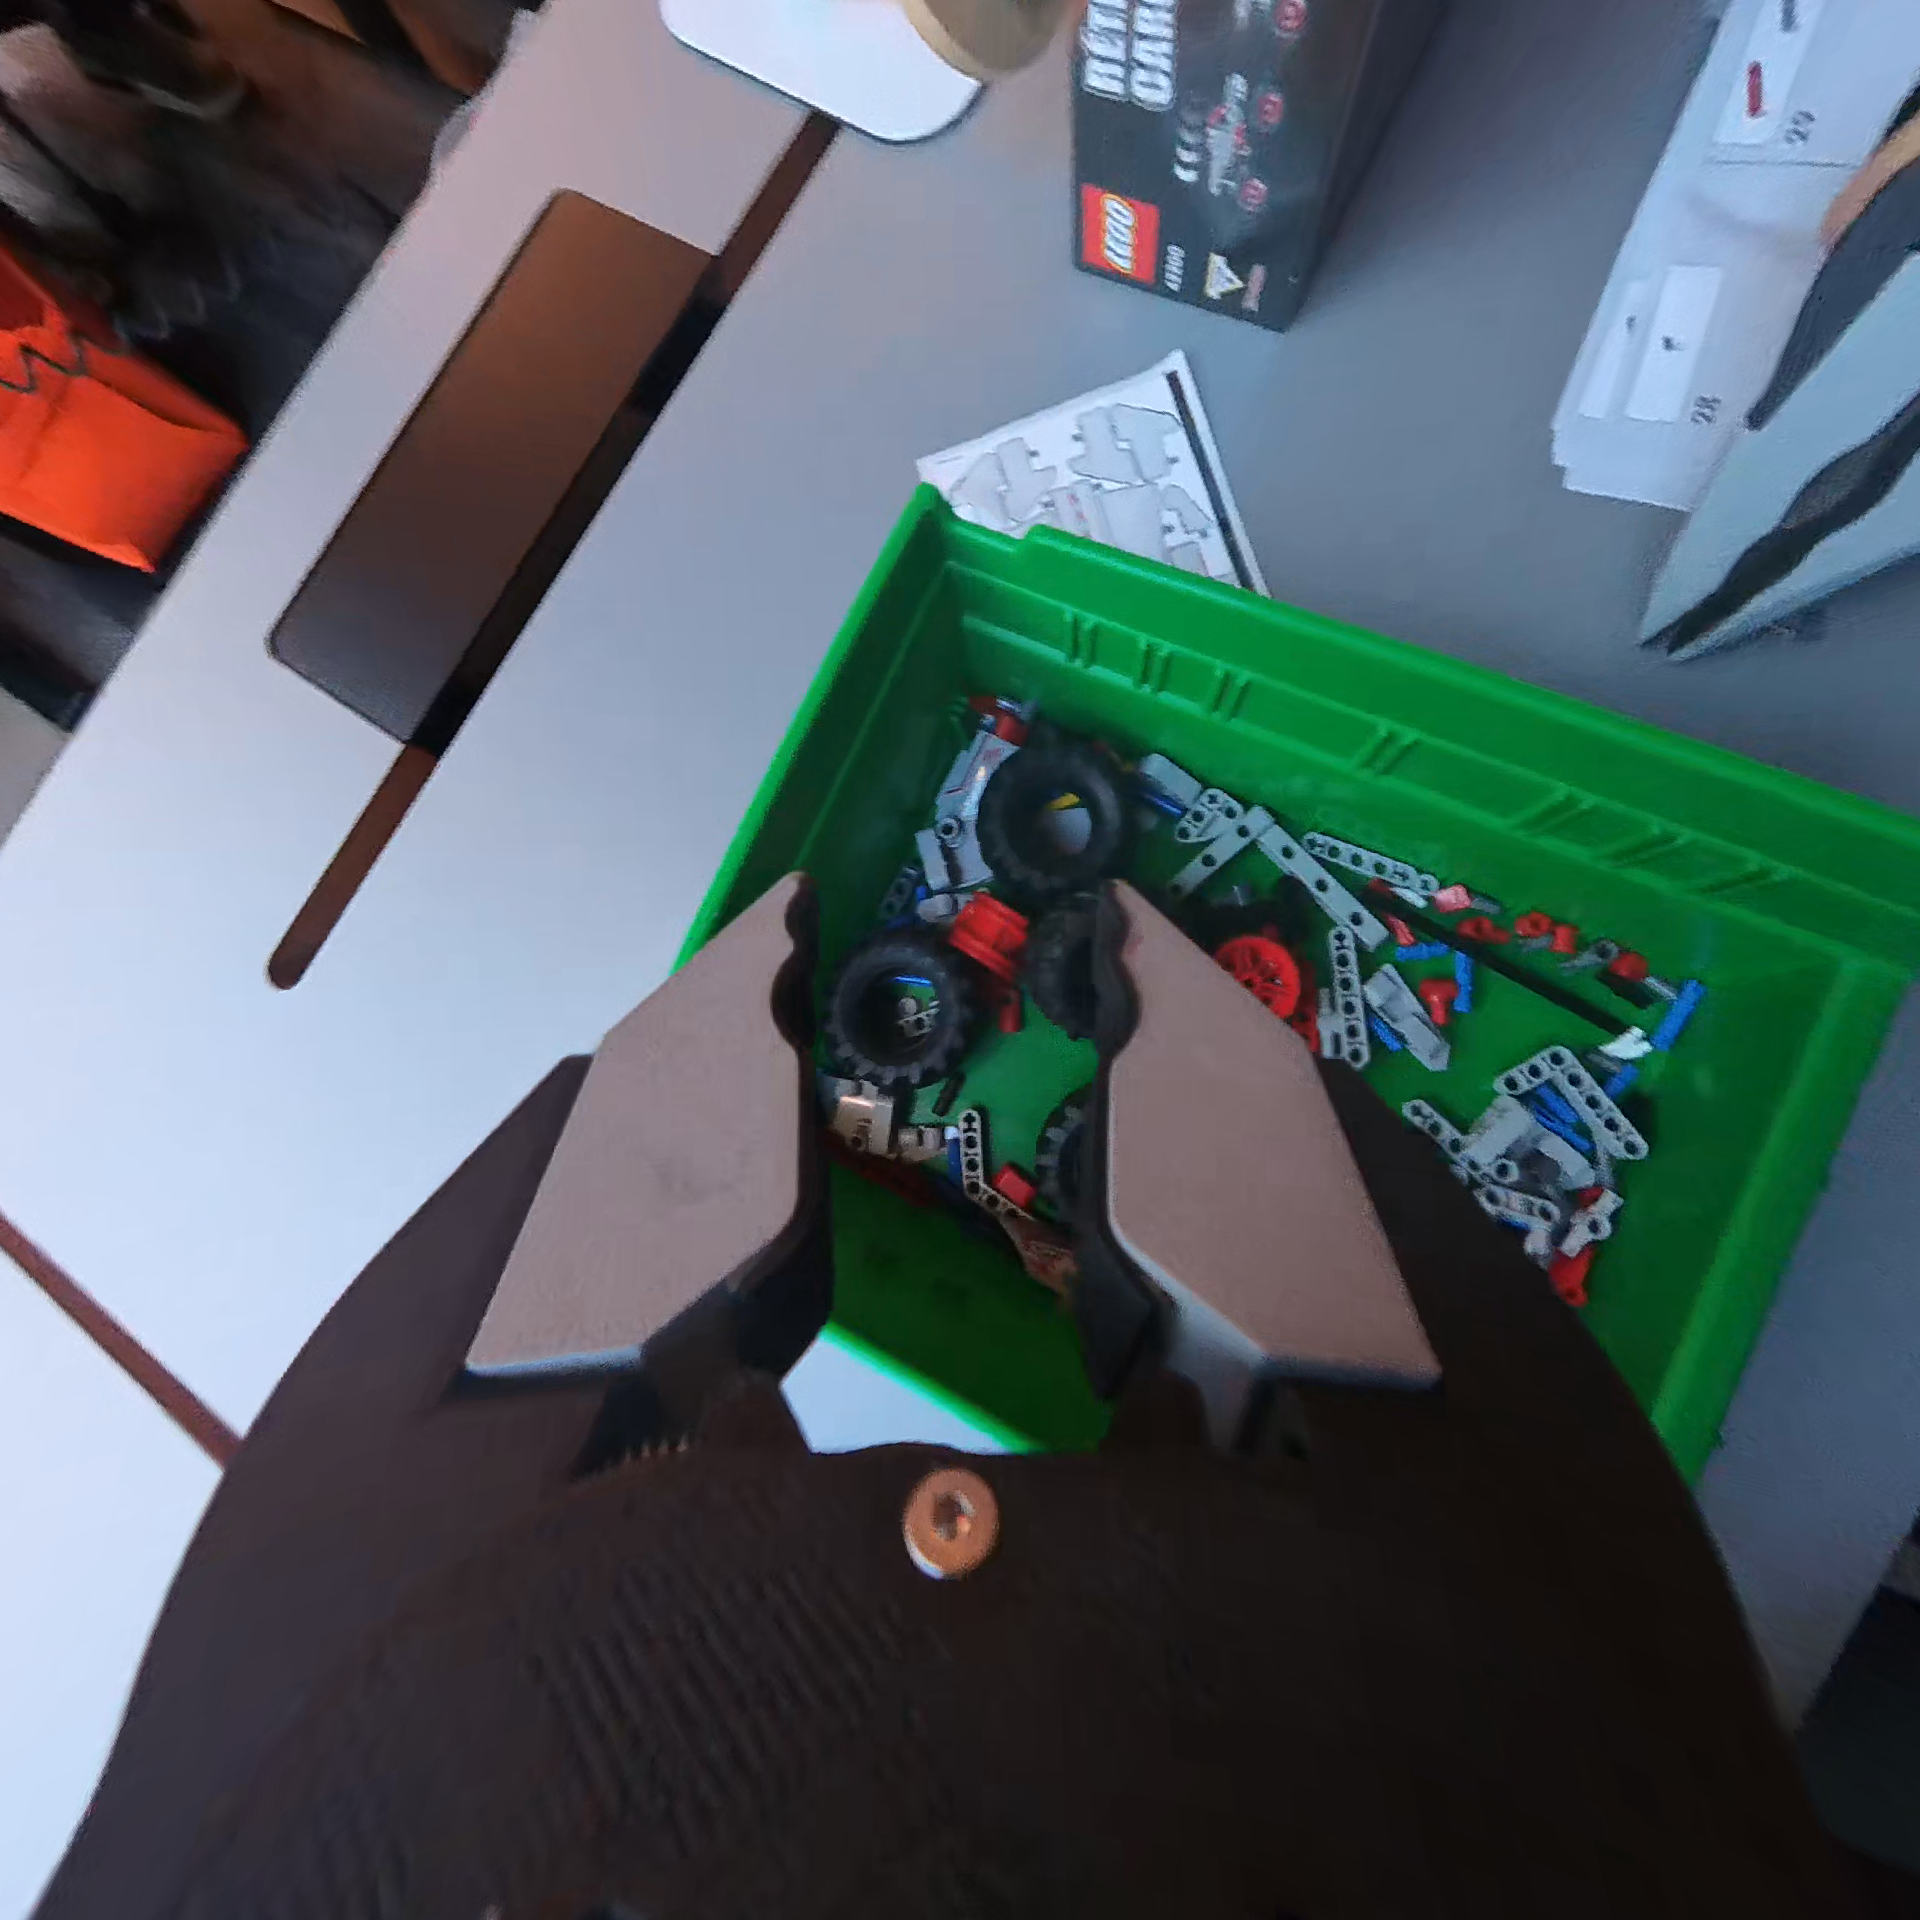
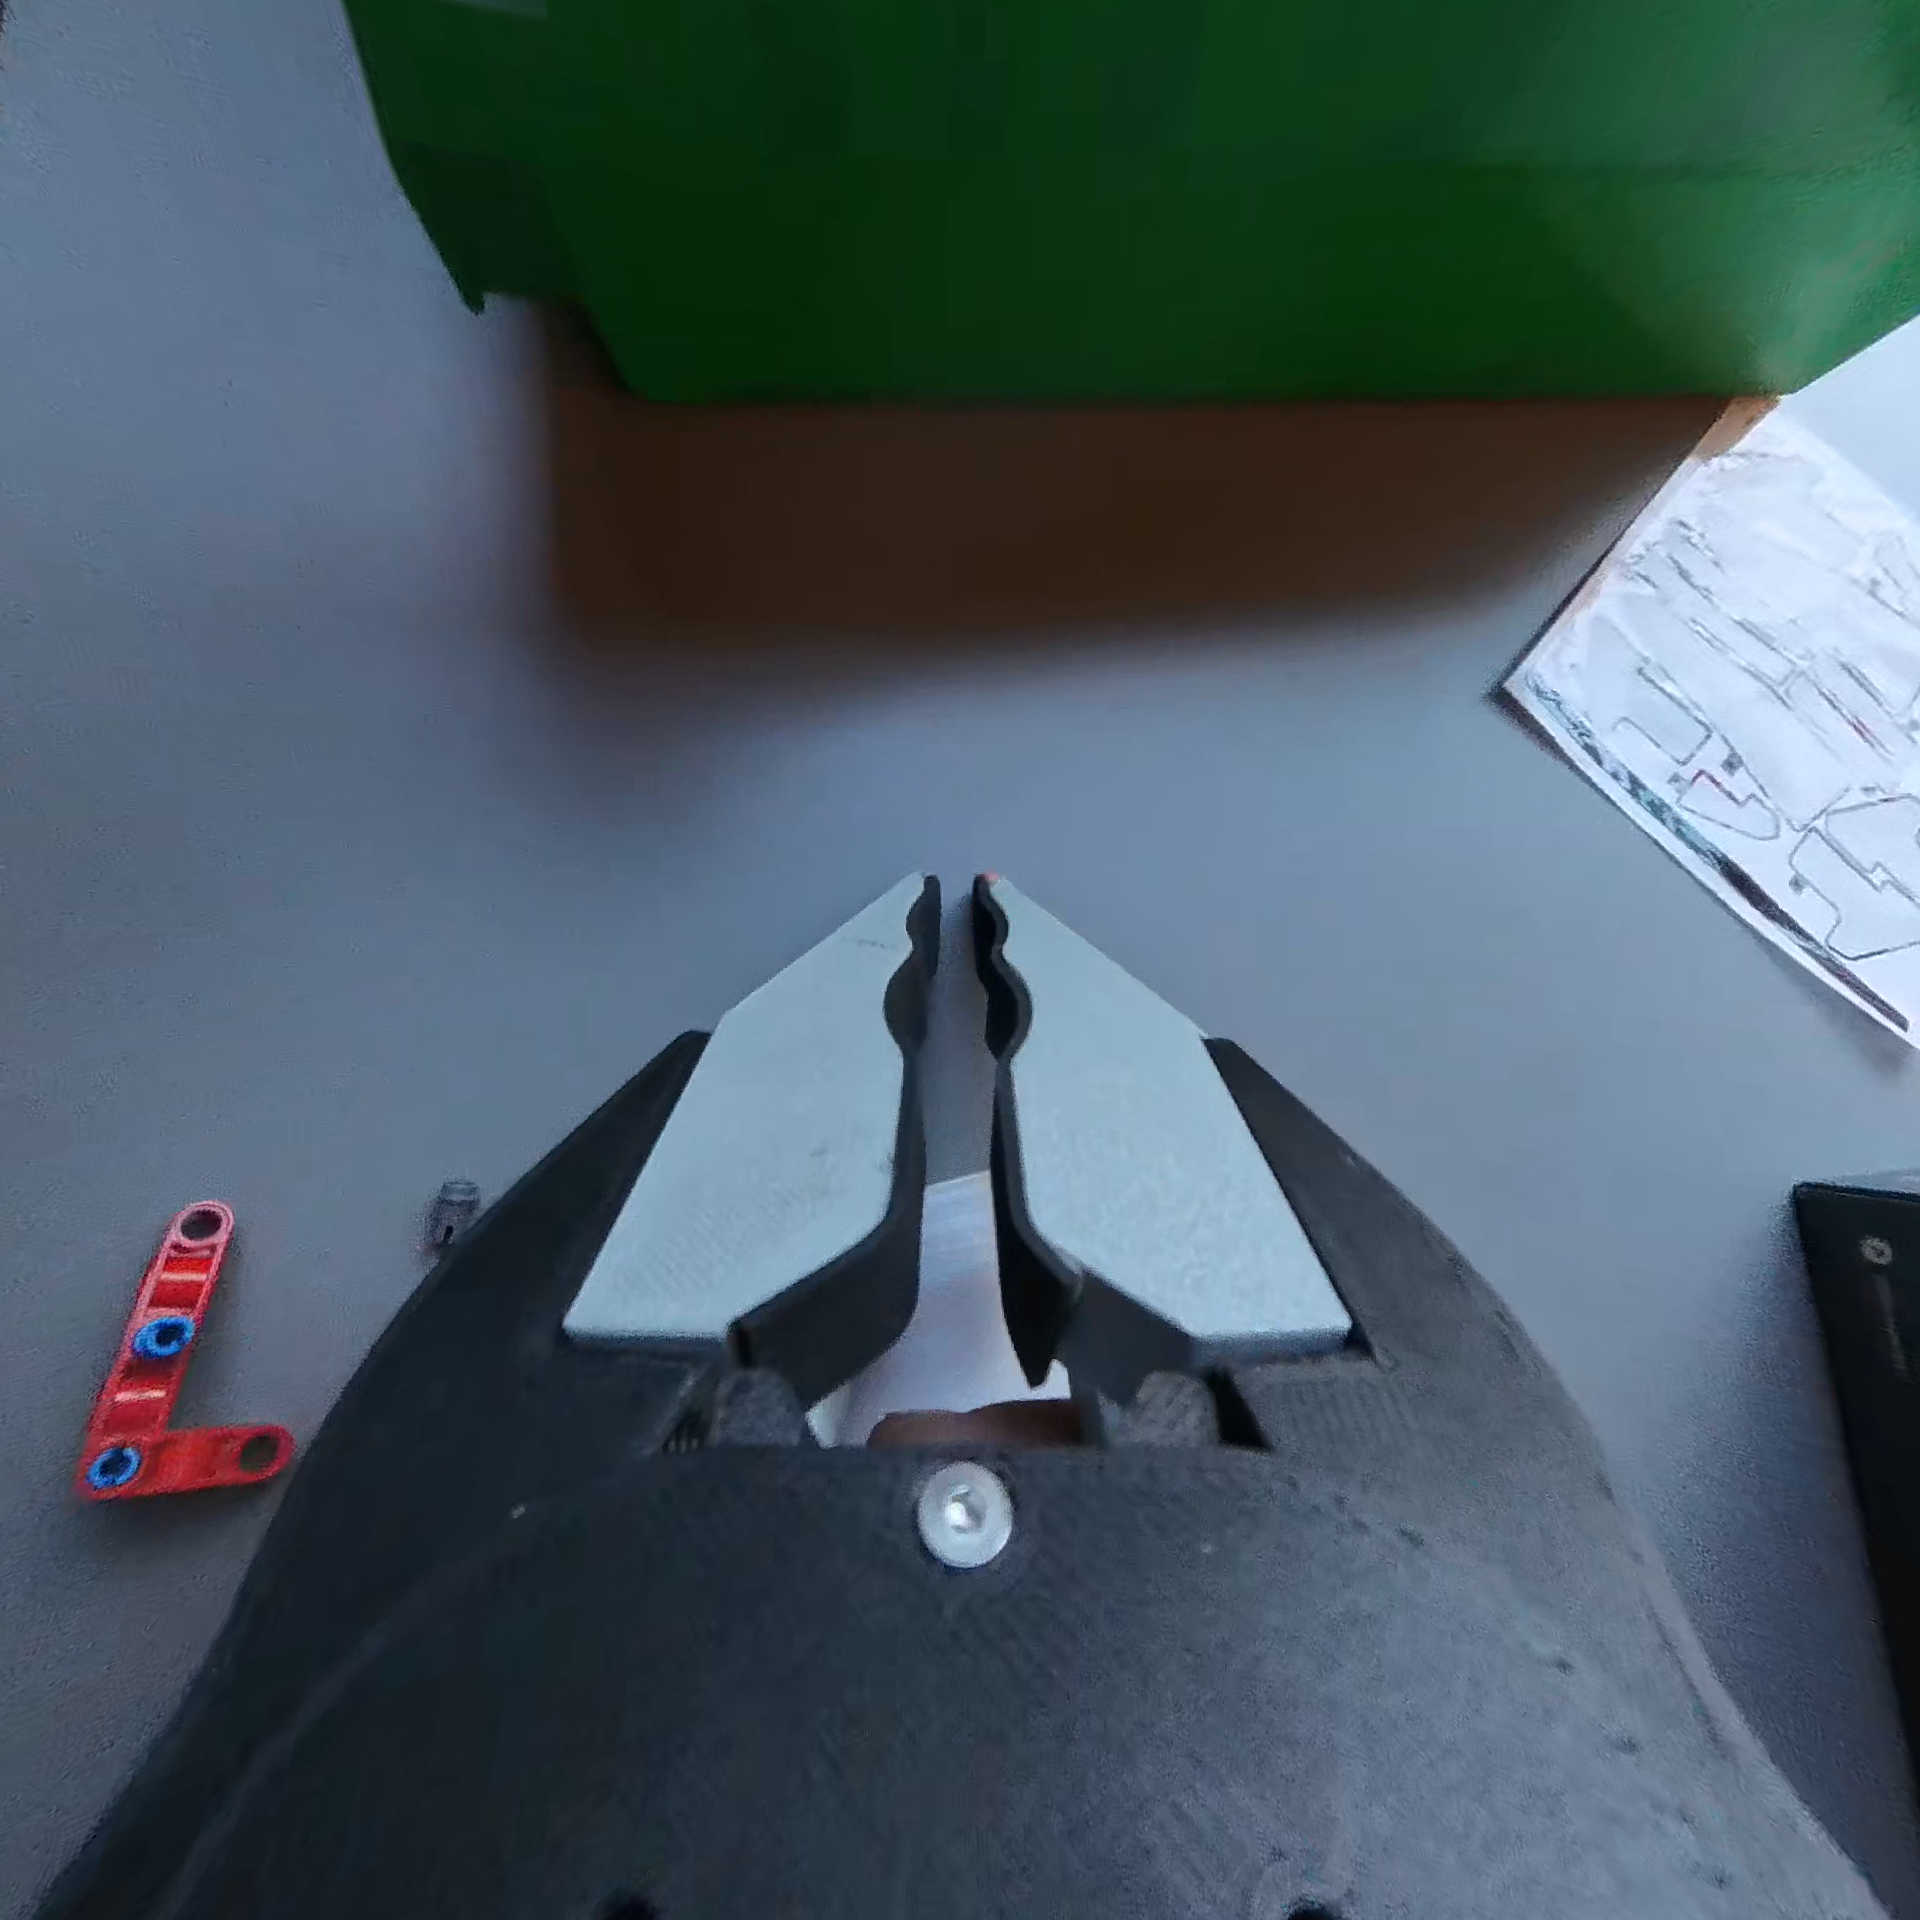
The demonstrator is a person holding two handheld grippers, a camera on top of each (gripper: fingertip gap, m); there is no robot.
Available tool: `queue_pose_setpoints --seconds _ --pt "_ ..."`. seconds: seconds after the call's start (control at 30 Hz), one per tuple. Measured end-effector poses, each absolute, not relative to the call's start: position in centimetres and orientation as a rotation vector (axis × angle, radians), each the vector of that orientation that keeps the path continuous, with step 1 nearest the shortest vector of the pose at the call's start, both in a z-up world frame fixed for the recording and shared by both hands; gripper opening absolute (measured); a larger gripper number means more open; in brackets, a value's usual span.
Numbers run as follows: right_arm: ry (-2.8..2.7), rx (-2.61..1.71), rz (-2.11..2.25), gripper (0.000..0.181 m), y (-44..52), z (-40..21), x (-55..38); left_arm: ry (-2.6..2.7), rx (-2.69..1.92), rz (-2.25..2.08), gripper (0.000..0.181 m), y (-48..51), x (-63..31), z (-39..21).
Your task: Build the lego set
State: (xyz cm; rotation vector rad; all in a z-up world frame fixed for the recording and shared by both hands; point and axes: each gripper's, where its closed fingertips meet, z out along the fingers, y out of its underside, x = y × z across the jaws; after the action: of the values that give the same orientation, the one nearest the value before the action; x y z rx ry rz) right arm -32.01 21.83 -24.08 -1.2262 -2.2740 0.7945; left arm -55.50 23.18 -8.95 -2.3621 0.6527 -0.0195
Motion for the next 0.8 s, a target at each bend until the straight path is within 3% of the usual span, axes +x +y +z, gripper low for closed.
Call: queue_pose_setpoints --seconds 0.8 --pt "-1.876 -1.132 0.907 0.006 24.5 -18.6 -33.2 0.93 -2.626 -0.073 0.042 21.8 -53.4 -16.1"
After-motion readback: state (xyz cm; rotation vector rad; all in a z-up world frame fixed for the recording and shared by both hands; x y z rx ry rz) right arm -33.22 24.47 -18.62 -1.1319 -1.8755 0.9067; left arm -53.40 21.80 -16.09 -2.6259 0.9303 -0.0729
